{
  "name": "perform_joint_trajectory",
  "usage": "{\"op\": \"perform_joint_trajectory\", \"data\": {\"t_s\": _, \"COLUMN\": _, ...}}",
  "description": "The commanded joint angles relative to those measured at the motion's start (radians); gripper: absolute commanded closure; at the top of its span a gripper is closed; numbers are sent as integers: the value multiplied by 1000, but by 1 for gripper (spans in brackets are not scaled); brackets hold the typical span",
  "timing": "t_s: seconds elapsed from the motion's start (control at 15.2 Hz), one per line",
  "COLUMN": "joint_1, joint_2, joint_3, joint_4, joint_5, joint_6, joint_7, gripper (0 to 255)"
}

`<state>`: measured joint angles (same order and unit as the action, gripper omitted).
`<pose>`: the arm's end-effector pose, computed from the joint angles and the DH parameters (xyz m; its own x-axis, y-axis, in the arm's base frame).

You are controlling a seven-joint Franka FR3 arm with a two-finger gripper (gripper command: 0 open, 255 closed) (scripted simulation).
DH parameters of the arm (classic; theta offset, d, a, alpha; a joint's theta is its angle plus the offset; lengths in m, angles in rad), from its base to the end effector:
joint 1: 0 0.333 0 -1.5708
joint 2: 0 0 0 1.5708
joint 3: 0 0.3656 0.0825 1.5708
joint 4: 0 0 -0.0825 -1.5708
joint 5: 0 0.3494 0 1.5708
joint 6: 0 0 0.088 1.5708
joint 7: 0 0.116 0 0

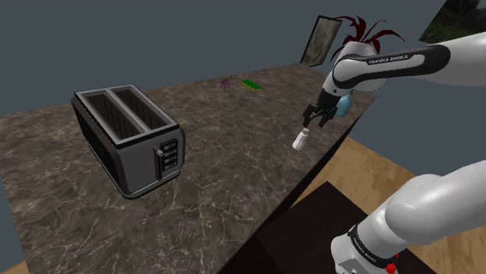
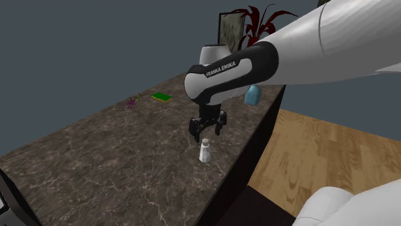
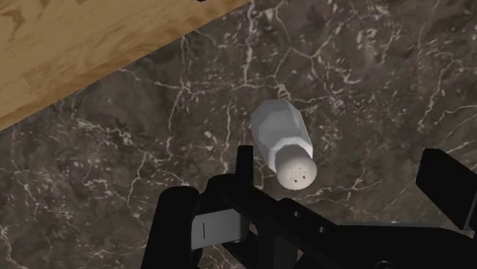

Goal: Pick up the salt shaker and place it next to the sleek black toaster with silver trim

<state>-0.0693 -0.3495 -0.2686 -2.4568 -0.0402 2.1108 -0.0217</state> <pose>0.3603 -0.1364 0.4762 0.9612 -0.2757 -0.0053 -0.2756 -0.9596 -0.0568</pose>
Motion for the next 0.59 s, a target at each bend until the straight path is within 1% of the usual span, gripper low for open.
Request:
{"op": "perform_joint_trajectory", "data": {"t_s": 0.0, "joint_1": -2, "joint_2": 82, "joint_3": -33, "joint_4": 30, "joint_5": 33, "joint_6": 68, "joint_7": -25, "gripper": 0}}
{"op": "perform_joint_trajectory", "data": {"t_s": 0.53, "joint_1": 5, "joint_2": 153, "joint_3": -42, "joint_4": -18, "joint_5": 61, "joint_6": 187, "joint_7": -45, "gripper": 0}}
